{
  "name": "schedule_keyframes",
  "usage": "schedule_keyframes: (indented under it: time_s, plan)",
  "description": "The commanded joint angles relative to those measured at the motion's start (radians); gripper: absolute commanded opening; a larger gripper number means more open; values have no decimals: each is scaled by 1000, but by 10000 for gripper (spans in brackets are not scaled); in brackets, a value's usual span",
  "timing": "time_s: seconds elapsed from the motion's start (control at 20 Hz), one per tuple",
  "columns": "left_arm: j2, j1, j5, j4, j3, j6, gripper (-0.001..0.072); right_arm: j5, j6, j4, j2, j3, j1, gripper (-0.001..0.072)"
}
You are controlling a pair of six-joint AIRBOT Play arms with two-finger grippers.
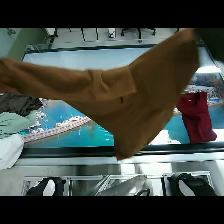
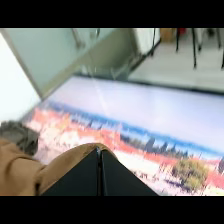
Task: Fold the shirts.
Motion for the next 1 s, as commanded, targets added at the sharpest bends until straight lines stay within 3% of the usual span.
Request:
schedule_keyframes:
  time_s: [0.0,0.1,0.2,0.35,0.55,0.6,0.7,0.8,0.95]
  plan:
    - [-81,-183,-186,-49,-193,49,17,83,-30,4,-127,-36,34,15]
    - [-189,-295,-296,-51,-119,56,17,95,-31,3,-192,45,31,15]
    - [-296,-329,-305,-42,23,58,17,90,-31,-4,-233,130,30,15]
    - [-421,-331,-188,-37,142,58,17,15,-10,-90,-249,149,29,15]
    - [-519,-325,2,95,124,56,17,-113,40,-218,-227,27,34,15]
    - [-517,-313,18,94,101,63,17,-120,42,-215,-209,-8,33,15]
    - [-458,-298,5,4,78,166,16,-104,20,-173,-148,-18,33,15]
    - [-346,-305,-35,-55,120,242,16,20,-43,-81,-42,-18,33,15]
    - [-160,-362,-132,-47,281,243,17,182,-114,-74,137,-16,33,15]
